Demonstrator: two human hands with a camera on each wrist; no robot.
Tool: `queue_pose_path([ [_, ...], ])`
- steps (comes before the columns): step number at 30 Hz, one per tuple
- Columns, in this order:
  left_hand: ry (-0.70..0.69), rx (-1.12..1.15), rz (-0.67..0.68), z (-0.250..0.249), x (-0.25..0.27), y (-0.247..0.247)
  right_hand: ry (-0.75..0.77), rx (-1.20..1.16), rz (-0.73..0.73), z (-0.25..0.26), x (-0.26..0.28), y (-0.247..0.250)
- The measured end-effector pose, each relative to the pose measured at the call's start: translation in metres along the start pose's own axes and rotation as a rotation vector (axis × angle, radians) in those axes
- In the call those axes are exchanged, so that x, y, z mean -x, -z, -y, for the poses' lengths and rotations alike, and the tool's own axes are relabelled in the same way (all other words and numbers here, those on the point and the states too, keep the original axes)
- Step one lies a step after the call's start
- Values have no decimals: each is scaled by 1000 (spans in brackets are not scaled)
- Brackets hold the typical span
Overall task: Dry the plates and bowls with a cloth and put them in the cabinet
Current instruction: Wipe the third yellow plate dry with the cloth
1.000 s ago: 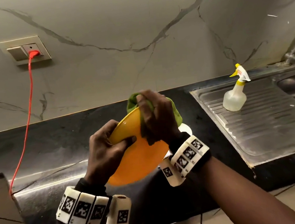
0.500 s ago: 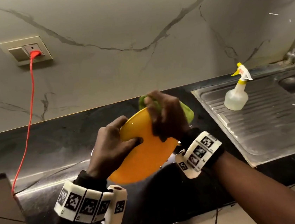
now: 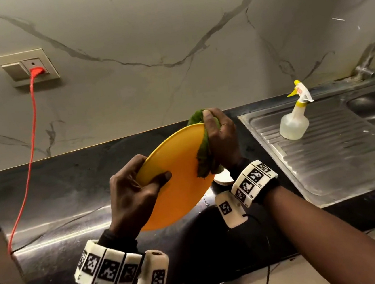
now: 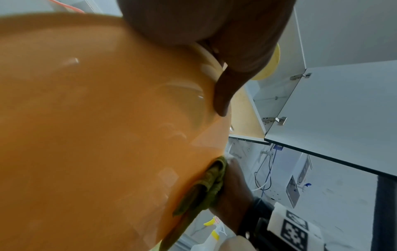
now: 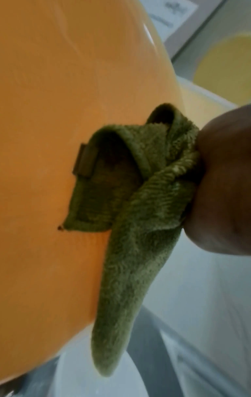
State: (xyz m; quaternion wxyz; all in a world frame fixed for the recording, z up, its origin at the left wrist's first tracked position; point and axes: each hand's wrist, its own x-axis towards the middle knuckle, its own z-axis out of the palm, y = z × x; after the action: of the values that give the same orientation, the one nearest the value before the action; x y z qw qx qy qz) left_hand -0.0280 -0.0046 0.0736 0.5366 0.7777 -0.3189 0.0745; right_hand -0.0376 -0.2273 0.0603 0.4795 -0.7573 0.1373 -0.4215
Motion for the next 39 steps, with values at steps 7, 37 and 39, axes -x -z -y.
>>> queue_pose_path([
  [7,26,98,-7,0,3,2,-348,-243,-47,-33,10,13],
  [37,-53,100,98,-8,-1,11,273,-30,-108,21,5,-6],
  [39,-41,137,92,-10,3,21,63,-89,-98,-2,2,2],
])
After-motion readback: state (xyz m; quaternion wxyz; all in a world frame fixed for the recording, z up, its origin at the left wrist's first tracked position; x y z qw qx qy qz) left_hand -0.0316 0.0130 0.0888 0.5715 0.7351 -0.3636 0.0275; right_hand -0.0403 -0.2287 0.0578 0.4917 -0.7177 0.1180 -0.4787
